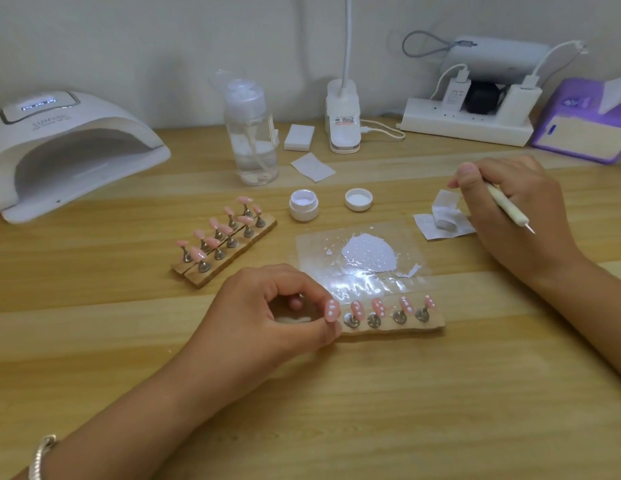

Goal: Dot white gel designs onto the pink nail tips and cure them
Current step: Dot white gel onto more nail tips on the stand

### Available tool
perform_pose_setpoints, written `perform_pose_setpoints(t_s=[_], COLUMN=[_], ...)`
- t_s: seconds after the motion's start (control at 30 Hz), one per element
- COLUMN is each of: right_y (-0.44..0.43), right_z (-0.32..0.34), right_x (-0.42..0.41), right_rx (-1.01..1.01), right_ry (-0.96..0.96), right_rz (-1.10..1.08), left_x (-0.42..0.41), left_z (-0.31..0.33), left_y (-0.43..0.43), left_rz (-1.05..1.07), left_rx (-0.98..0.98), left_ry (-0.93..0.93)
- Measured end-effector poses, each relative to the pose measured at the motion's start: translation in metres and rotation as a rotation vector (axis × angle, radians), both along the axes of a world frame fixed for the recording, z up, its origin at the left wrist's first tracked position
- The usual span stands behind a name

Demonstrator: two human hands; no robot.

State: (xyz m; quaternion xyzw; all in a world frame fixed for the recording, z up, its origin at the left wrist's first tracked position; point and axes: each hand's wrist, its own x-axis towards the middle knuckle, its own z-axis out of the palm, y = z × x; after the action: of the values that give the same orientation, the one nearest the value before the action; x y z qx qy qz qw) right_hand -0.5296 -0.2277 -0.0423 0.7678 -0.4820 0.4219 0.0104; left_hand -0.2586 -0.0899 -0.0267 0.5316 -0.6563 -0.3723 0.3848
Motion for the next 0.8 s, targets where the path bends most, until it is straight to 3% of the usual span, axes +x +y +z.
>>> perform_pose_setpoints(t_s=[0.3,0.8], right_y=[0.0014,0.0016], right_z=[0.0027,0.0024], right_x=[-0.0009,0.0004], right_rx=[-0.026,-0.05], right_ry=[-0.038,-0.029], right_rz=[-0.025,-0.012], left_x=[-0.0038,0.0008], left_z=[0.0009,-0.0018], left_y=[0.0023,-0.0023], left_rz=[-0.003,-0.008], left_rx=[-0.077,-0.135], left_ry=[-0.148,-0.097])
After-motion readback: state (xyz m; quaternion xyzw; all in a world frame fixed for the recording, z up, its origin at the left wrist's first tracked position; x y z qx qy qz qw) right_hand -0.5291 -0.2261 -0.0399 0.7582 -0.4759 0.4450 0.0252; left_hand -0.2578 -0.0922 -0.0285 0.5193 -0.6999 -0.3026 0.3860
